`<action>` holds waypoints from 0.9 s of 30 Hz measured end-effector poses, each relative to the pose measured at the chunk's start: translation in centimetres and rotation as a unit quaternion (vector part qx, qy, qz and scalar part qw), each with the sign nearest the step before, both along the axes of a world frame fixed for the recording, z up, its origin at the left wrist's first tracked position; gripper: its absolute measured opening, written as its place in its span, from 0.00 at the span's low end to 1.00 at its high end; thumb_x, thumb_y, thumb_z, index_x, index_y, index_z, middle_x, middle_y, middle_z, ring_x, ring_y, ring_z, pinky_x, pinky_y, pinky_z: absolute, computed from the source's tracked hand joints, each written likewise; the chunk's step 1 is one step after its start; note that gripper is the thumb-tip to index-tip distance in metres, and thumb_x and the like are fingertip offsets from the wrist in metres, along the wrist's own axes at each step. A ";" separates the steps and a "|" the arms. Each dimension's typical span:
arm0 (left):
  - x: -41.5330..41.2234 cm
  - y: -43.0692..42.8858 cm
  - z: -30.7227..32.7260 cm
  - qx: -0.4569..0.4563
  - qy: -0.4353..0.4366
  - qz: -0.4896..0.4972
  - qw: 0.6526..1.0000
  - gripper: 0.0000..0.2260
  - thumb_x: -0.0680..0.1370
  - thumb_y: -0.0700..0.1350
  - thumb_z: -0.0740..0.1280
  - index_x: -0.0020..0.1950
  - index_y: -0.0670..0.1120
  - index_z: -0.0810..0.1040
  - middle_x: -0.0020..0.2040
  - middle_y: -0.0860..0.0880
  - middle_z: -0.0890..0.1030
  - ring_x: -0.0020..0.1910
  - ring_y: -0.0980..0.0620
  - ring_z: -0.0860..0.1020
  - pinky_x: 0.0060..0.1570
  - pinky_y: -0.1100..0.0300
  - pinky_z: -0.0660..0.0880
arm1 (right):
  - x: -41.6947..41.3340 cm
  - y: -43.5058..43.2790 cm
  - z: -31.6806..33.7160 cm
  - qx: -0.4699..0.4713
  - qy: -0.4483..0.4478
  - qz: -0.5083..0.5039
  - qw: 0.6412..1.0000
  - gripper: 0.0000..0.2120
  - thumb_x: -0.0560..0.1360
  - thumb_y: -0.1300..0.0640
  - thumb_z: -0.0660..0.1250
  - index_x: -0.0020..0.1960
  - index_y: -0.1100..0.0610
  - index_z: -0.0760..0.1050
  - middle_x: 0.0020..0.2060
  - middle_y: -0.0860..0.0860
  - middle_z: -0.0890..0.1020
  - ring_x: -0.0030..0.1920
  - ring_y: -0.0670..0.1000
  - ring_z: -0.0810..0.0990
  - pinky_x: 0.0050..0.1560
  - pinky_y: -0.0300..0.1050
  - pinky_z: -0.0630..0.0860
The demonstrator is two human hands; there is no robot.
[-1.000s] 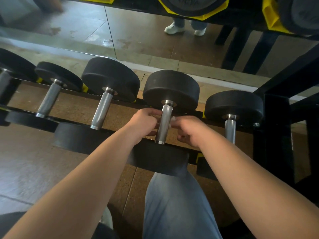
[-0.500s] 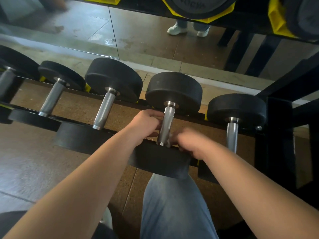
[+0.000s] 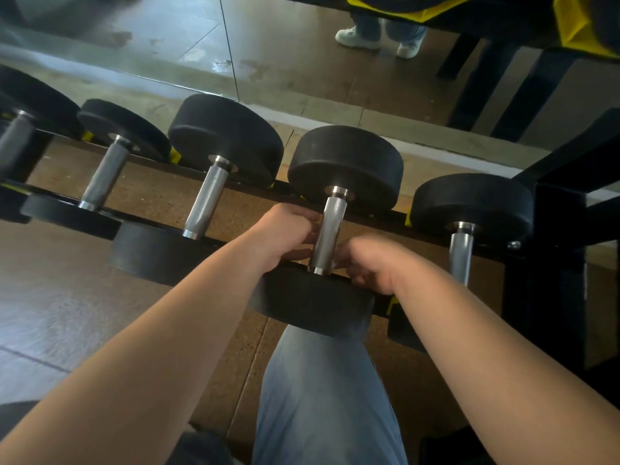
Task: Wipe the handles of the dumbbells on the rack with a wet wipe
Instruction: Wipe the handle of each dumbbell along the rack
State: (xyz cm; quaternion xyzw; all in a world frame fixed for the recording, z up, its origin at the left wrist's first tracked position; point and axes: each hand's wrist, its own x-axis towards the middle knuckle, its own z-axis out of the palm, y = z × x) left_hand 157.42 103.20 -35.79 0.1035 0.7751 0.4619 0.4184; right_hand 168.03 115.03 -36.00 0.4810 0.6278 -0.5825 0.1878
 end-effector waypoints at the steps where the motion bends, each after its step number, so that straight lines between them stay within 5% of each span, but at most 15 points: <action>1: 0.1 -0.1 0.2 0.000 -0.006 -0.009 1.000 0.15 0.82 0.38 0.64 0.62 0.54 0.84 0.55 0.52 0.86 0.55 0.53 0.83 0.48 0.57 0.82 | -0.1 -0.1 0.1 0.026 0.011 -0.024 0.999 0.05 0.79 0.60 0.66 0.52 0.55 0.80 0.46 0.53 0.79 0.37 0.50 0.74 0.38 0.43 0.75; 3: 0.2 -0.2 0.5 0.005 -0.016 -0.014 1.000 0.15 0.82 0.38 0.64 0.61 0.54 0.84 0.54 0.52 0.86 0.56 0.53 0.83 0.51 0.55 0.81 | -0.6 0.1 0.0 0.082 0.078 -0.100 0.989 0.05 0.79 0.58 0.68 0.47 0.50 0.80 0.46 0.50 0.80 0.45 0.51 0.78 0.47 0.47 0.81; 7: 0.5 -0.3 1.3 0.020 -0.037 0.005 0.999 0.14 0.81 0.36 0.64 0.56 0.52 0.85 0.54 0.50 0.85 0.56 0.53 0.82 0.49 0.56 0.80 | -0.8 0.4 -0.9 0.178 0.216 -0.149 0.948 0.09 0.78 0.47 0.72 0.58 0.45 0.82 0.44 0.38 0.79 0.45 0.41 0.78 0.41 0.42 0.80; 13: 0.5 -0.5 1.7 0.037 -0.062 0.003 0.997 0.14 0.82 0.37 0.62 0.53 0.53 0.84 0.50 0.53 0.87 0.54 0.54 0.82 0.54 0.54 0.79 | 1.2 -0.6 -1.8 0.266 0.211 0.142 0.930 0.05 0.74 0.44 0.74 0.47 0.44 0.82 0.45 0.41 0.84 0.47 0.38 0.81 0.49 0.38 0.76; 19: 0.1 -0.3 1.9 0.024 -0.094 0.026 0.995 0.11 0.85 0.43 0.60 0.56 0.52 0.82 0.51 0.51 0.85 0.50 0.53 0.82 0.54 0.50 0.81 | -2.6 0.6 -0.7 0.401 0.243 0.044 0.882 0.05 0.78 0.50 0.72 0.53 0.47 0.84 0.46 0.40 0.83 0.48 0.38 0.80 0.50 0.38 0.76; 24: -2.2 -0.8 1.8 -0.024 -0.094 -0.062 0.993 0.11 0.84 0.40 0.62 0.50 0.55 0.80 0.52 0.49 0.84 0.52 0.51 0.83 0.54 0.50 0.82 | -0.8 -1.7 0.9 0.355 0.106 0.253 0.894 0.09 0.76 0.48 0.75 0.54 0.48 0.85 0.44 0.40 0.82 0.45 0.37 0.79 0.45 0.33 0.72; 27: -3.4 -1.1 1.9 -0.027 -0.120 -0.095 0.988 0.08 0.83 0.41 0.64 0.54 0.52 0.82 0.52 0.46 0.86 0.51 0.48 0.85 0.52 0.49 0.84 | -1.0 -2.1 1.4 0.332 0.091 0.223 0.912 0.08 0.74 0.47 0.76 0.52 0.46 0.86 0.45 0.40 0.84 0.46 0.38 0.80 0.48 0.36 0.76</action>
